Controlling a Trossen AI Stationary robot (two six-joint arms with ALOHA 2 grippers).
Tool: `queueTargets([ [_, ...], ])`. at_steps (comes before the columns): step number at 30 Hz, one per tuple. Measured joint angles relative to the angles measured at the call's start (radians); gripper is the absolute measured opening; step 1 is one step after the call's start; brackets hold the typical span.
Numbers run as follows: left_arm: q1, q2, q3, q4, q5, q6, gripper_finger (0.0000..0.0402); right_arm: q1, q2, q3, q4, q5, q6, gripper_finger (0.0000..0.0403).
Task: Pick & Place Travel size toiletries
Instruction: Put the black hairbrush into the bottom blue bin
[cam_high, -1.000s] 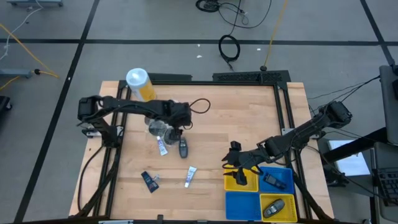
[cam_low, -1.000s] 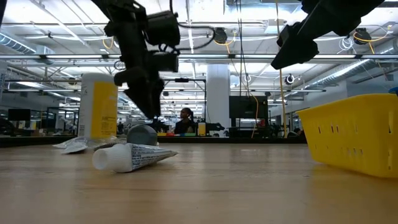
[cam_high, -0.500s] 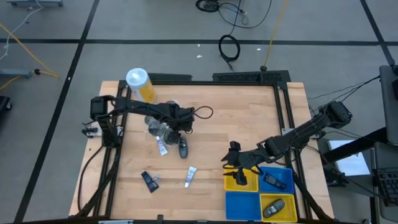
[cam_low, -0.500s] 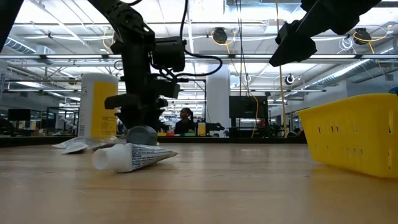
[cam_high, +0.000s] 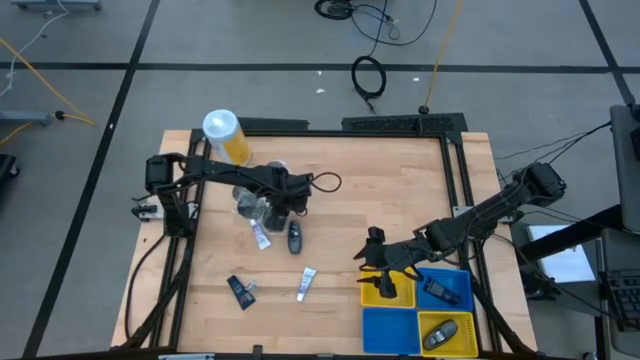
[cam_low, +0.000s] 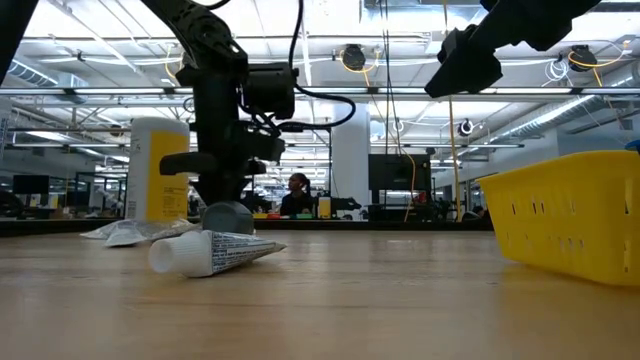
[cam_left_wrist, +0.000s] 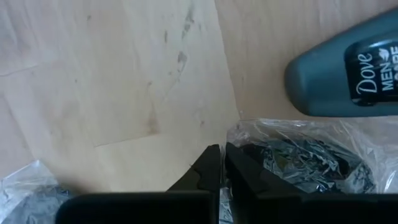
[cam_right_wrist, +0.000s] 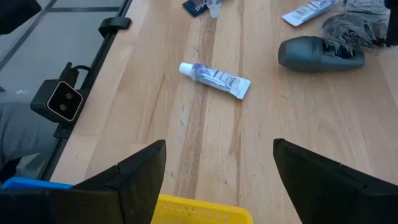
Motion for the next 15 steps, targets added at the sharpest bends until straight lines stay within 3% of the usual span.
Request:
queueTargets([
  [10,-0.020,-0.002,0.060,-0.055,-0.032,-0.054,0.0000,0.000,0.000,0.000,0.000,0.000,0.000,0.0288],
  [15,-0.048,-0.020,0.146,-0.129,-0.116,-0.101,0.0000,0.000,0.000,0.000,0.000,0.001,-0.003,0.0288],
])
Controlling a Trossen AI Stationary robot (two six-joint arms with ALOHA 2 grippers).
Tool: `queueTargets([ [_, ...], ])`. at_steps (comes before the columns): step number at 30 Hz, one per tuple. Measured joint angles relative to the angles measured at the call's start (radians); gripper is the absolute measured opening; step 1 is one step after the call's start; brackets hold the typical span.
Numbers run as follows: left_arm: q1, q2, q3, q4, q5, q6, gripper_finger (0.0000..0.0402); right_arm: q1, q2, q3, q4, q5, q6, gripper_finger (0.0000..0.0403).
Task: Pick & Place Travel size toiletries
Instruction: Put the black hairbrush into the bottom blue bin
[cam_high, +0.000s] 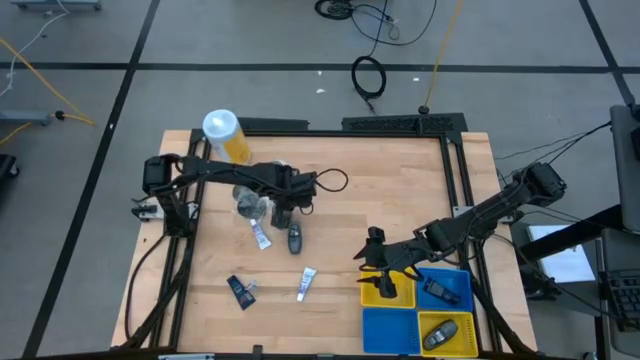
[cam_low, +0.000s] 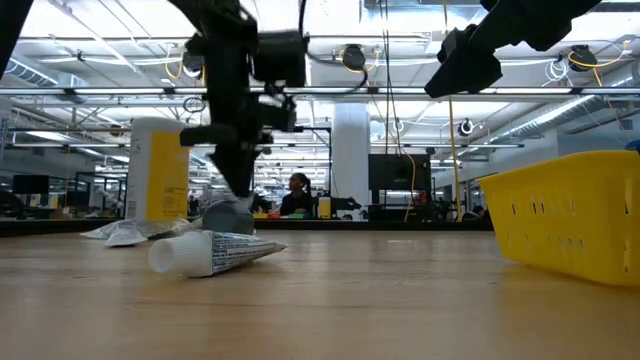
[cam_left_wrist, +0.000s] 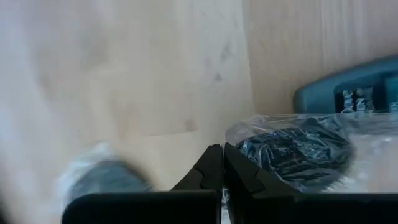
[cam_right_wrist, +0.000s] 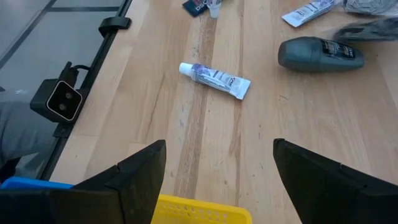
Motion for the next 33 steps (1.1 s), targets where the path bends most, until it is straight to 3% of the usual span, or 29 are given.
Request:
queueTargets([
  [4,-0.023,-0.054,0.063,-0.012,-0.033,-0.038,0.0000,0.000,0.000,0.000,0.000,0.037,0.005,0.0288],
  [17,-0.132,-0.225,0.129,0.135,-0.041,-0.279,0.0000,-0.019,0.000,0.000,0.007,0.341,0.053,0.0288],
  [33,-0.272,-0.228,0.129,0.317,-0.075,-0.404,0.0000,-0.055,0.000,0.000,0.139,0.363,-0.003,0.0288],
])
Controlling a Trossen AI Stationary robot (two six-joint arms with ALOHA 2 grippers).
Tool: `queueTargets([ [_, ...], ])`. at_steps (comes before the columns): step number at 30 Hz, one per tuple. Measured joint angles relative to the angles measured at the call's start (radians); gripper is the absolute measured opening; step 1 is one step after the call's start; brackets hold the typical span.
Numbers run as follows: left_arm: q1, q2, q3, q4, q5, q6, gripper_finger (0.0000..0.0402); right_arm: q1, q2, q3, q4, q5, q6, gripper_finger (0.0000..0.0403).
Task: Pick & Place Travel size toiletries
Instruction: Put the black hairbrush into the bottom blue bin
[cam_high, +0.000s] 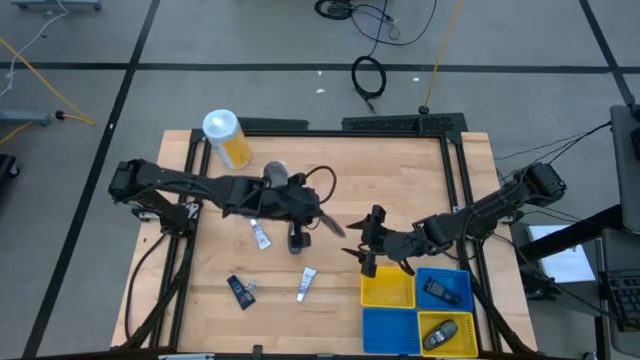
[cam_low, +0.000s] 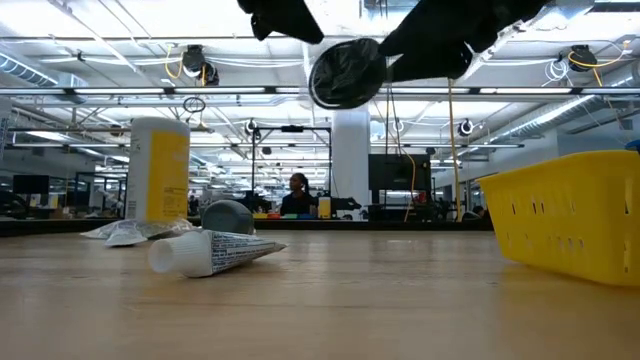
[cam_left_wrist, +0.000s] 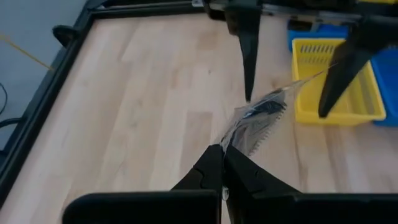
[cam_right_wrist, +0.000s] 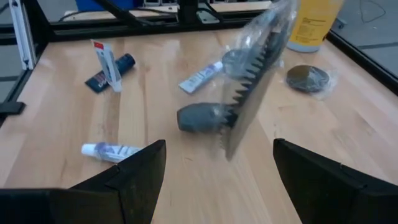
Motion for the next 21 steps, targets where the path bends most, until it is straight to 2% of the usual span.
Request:
queueTargets([
  [11,-0.035,0.015,0.000,0.090,-0.031,-0.037,0.0000,-0.007,0.000,0.000,0.099,0.003,-0.044,0.0288],
  [16,-0.043,0.032,-0.001,0.124,-0.078,-0.053,0.0000,-0.010,0.000,0.000,0.121,0.003,-0.057,0.0286],
  [21,-0.043,0.036,-0.001,0.127,-0.100,-0.070,0.0000,-0.011,0.000,0.000,0.112,0.005,-0.057,0.0262],
])
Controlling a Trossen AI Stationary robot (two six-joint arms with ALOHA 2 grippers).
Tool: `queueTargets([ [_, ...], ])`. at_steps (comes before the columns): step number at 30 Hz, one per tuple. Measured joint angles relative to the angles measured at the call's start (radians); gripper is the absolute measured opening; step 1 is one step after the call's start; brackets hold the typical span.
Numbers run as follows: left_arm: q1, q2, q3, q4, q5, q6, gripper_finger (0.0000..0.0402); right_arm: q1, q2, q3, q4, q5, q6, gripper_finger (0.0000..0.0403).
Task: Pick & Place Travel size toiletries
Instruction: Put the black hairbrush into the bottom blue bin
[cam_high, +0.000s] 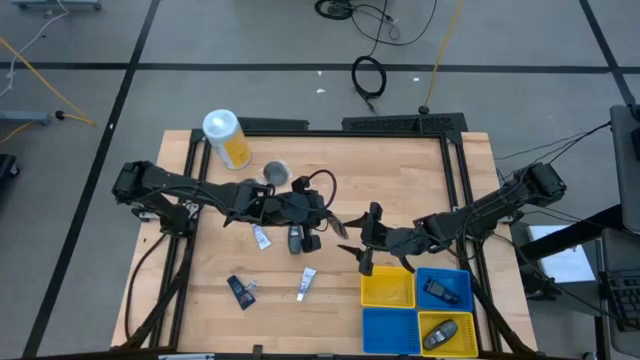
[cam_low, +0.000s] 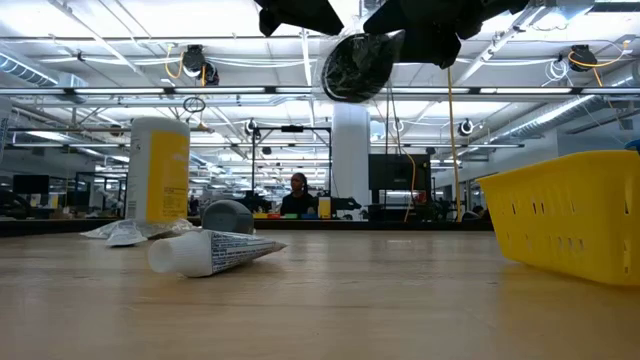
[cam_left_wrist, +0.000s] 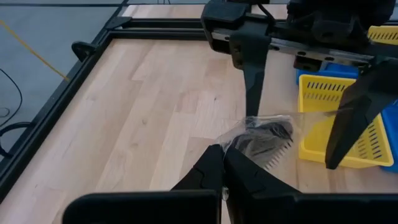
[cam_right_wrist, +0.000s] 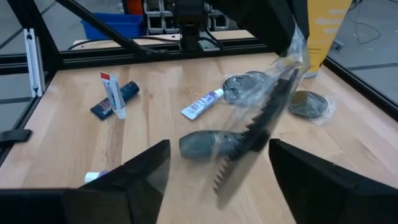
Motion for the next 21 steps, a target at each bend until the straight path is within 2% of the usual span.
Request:
queueTargets([
  [5,0.000,0.000,0.000,0.000,0.001,-0.001,0.0000,-0.001,0.000,0.000,-0.004,0.001,0.002,0.0193],
  [13,-0.001,0.000,-0.001,-0.005,0.004,-0.001,0.0000,-0.013,0.000,-0.001,-0.038,0.009,0.005,0.0022],
  [21,0.000,0.000,-0.001,-0.012,0.007,0.029,0.0004,-0.014,0.000,-0.002,-0.063,0.007,0.023,0.0019],
])
